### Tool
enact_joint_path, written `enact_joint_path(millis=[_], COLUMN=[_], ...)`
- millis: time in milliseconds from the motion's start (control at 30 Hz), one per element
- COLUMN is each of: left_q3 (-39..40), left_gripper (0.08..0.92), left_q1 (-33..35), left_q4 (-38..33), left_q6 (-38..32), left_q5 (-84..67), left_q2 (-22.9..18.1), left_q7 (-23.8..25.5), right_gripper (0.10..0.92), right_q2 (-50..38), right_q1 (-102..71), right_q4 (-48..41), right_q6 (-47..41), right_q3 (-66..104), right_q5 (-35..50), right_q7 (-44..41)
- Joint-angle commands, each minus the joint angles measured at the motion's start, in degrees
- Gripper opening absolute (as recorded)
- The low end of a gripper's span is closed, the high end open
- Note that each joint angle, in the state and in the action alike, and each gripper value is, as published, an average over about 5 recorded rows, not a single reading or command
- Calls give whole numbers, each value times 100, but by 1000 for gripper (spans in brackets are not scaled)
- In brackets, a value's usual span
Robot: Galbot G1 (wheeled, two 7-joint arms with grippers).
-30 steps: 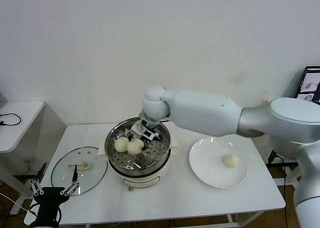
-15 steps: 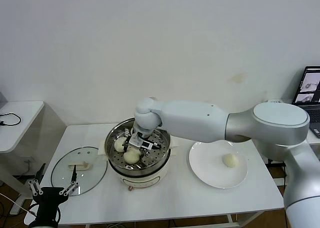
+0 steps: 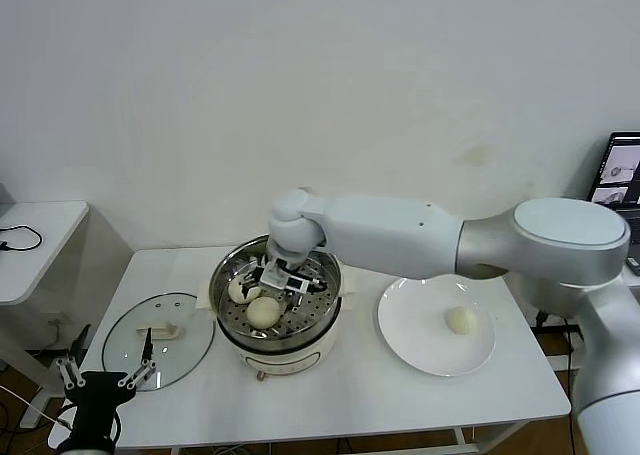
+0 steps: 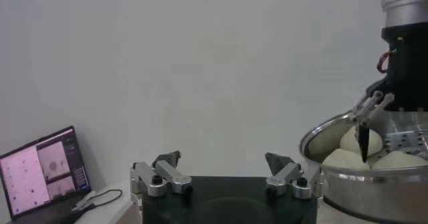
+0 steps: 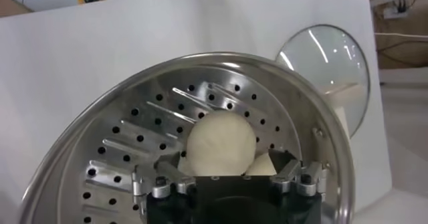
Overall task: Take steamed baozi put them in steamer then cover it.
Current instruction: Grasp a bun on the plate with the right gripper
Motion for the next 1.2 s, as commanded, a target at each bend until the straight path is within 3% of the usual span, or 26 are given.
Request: enact_joint_path(millis=[33,300,467,800,1200], left_q3=[-20,30,159,251,250], left_gripper=[823,823,823,823,823], left_q1=[-26,-152,-252,-364,-274], left_q4=[2,32,55,118,139], left_q6=[15,56,87,54,56], left_q5=[-22,-57,-50,-13,55], left_q2=[41,175,264,394,419], left_q7=[9,34,52,44,51], right_gripper=[823,823,823,823,823], right_q2=[-755,-2334,-3382,-5182,-5452], right_q1=[452,573,437,-405,-2872], right_q4=[385,984,1441,2078,1276], right_q6=[-345,-2082,-2696,-2807,-2714], right_q3=[304,837,937,1265,2829], right_q5=[440,1075,1162,574,-588], right_q7=[-227,-527,-512,-485,-410])
